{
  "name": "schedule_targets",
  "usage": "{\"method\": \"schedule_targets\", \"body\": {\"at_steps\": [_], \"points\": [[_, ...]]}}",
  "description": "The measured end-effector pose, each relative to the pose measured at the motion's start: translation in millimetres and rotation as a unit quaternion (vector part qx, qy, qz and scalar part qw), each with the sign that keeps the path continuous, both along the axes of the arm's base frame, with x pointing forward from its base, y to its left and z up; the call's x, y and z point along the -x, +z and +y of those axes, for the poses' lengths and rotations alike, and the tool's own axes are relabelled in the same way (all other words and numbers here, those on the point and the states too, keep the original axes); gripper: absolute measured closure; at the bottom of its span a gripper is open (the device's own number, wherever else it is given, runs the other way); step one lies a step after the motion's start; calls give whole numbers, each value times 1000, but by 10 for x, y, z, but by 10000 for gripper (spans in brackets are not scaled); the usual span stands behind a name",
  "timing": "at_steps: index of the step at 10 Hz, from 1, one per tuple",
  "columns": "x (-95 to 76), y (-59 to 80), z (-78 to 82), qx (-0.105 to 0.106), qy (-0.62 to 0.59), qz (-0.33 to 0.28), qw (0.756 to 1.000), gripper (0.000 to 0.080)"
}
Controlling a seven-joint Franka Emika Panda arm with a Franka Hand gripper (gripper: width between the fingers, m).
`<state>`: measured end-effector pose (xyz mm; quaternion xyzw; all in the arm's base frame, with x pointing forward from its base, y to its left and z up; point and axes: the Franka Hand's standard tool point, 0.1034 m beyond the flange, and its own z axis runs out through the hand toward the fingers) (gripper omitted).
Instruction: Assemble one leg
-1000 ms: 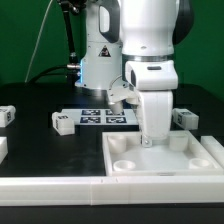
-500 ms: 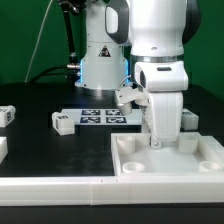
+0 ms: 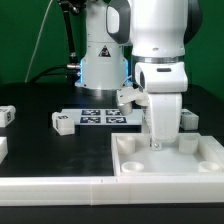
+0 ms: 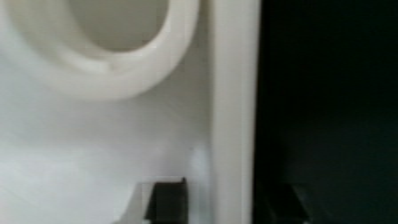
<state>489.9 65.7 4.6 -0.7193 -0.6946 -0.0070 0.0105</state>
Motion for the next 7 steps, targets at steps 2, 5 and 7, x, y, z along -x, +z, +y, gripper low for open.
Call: {"method": "schedule_targets", "body": {"at_steps": [2, 5, 7], "points": [[0, 0, -3, 0, 0, 0, 1000, 390], [-1, 0, -4, 0, 0, 0, 1000, 169], [-1, 0, -5, 0, -1, 0, 1000, 155]]}}
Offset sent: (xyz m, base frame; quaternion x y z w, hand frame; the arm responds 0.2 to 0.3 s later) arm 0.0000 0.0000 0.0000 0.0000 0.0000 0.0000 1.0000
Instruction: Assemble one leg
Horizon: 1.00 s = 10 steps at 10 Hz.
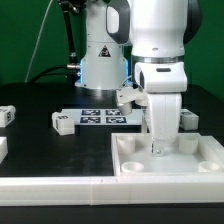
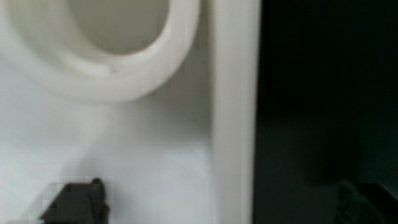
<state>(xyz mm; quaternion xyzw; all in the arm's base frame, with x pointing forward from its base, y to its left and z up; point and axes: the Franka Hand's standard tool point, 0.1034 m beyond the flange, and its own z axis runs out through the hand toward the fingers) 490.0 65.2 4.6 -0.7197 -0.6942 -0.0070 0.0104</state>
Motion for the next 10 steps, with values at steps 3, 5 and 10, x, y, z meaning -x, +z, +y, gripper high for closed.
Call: {"method": "schedule_targets", "body": {"at_steps": [3, 5, 10], "points": [[17, 117, 51, 2, -13, -4, 1000, 150], [109, 331, 118, 8, -20, -8, 1000, 150], [255, 591, 283, 7, -122, -21, 992, 150]]}}
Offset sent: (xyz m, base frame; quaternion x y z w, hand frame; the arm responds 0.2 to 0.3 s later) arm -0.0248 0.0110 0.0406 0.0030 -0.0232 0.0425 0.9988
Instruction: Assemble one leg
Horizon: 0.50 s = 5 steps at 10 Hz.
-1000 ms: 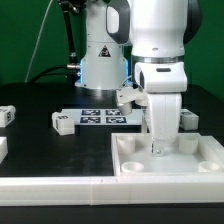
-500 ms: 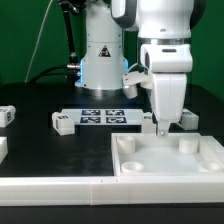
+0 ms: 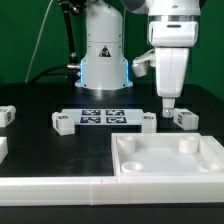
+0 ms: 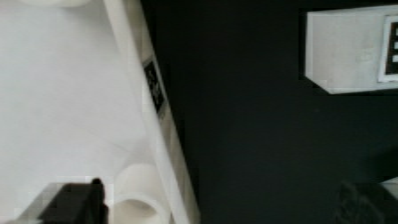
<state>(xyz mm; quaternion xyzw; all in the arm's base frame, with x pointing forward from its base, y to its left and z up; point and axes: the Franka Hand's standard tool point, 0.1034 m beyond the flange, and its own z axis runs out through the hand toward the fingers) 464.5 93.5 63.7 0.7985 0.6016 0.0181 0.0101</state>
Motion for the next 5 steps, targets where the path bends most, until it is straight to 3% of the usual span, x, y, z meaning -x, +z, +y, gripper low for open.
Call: {"method": "schedule_targets", "body": {"at_steps": [3, 5], "points": [[7, -1, 15, -7, -133, 1, 991, 150], [222, -39, 168, -29, -294, 8, 955, 150]]}}
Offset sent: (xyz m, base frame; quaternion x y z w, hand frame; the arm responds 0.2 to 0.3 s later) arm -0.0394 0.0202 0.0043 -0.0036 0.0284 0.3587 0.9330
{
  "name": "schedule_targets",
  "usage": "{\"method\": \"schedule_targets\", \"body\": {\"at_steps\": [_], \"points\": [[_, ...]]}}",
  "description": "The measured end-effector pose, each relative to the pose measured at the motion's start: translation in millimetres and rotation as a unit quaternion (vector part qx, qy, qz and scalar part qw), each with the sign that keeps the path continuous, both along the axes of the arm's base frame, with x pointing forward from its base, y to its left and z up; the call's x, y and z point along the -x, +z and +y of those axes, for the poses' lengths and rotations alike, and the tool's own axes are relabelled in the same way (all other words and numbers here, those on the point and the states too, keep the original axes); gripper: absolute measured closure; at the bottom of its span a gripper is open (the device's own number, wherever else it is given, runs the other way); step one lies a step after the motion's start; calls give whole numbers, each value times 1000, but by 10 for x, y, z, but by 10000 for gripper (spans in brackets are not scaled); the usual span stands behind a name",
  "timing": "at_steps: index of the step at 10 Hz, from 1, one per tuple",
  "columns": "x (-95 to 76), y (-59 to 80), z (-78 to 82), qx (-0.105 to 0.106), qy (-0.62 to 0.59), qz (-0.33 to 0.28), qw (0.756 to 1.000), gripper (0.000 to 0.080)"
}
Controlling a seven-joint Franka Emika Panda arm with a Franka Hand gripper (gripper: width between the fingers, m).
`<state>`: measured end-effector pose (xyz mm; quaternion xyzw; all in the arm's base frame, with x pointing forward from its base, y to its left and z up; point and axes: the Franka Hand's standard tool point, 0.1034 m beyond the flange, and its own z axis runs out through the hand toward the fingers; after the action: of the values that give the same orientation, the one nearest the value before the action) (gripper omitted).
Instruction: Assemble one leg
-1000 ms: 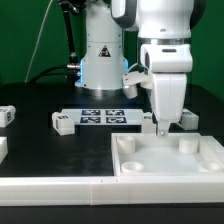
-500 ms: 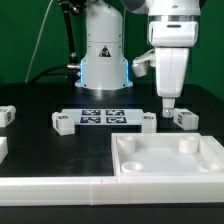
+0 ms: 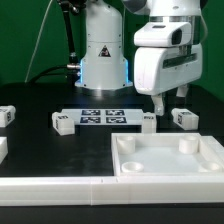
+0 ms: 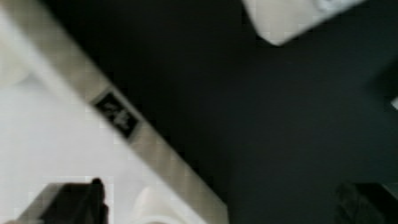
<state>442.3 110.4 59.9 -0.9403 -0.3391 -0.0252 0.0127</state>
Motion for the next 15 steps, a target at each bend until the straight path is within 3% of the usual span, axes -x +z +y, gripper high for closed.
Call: {"method": "schedule_targets", "body": {"at_steps": [3, 6, 10, 12, 15], "points": [[138, -28, 240, -16, -134, 17, 991, 150], [237, -42, 472, -30, -289, 31, 956, 150], [249, -50, 469, -21, -278, 46, 959, 150], [405, -94, 501, 29, -265, 133, 955, 150], [440, -116, 516, 79, -229, 248, 938, 150]]}}
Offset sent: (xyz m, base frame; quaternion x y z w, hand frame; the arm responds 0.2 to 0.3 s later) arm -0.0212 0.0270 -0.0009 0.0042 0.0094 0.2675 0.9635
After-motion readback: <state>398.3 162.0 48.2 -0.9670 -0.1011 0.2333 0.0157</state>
